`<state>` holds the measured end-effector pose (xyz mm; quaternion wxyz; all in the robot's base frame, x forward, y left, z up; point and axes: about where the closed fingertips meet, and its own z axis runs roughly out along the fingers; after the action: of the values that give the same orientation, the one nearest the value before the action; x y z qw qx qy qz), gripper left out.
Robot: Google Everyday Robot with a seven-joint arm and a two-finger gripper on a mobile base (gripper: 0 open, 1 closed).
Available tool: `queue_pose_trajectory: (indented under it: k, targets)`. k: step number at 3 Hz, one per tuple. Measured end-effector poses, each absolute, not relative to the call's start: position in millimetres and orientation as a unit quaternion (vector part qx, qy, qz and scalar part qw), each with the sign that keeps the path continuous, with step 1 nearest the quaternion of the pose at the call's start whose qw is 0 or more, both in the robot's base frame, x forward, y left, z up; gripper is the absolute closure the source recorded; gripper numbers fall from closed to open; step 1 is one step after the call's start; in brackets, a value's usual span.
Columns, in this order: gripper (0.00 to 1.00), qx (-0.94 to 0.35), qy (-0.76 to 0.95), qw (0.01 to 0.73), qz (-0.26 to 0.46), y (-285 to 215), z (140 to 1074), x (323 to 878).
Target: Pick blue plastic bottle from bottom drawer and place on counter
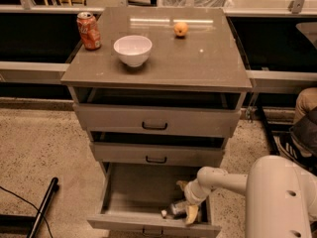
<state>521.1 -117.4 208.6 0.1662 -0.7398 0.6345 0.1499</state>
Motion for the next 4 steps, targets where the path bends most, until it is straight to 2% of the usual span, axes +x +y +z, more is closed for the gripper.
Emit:
queue_pose_trajectory:
  k: [1,2,3,4]
  targets:
    - [0.04,-0.745,0.623,0.172,0.164,-117.5,193.7,518.0]
    - [0.18,-0.749,0.617,0.174,0.165,-120.0,190.1,518.9]
    - [0.19,-0.753,0.613,0.175,0.163,-121.9,193.5,519.6]
    - [0.04,-0.753,0.613,0.175,0.163,-121.9,199.3,519.6]
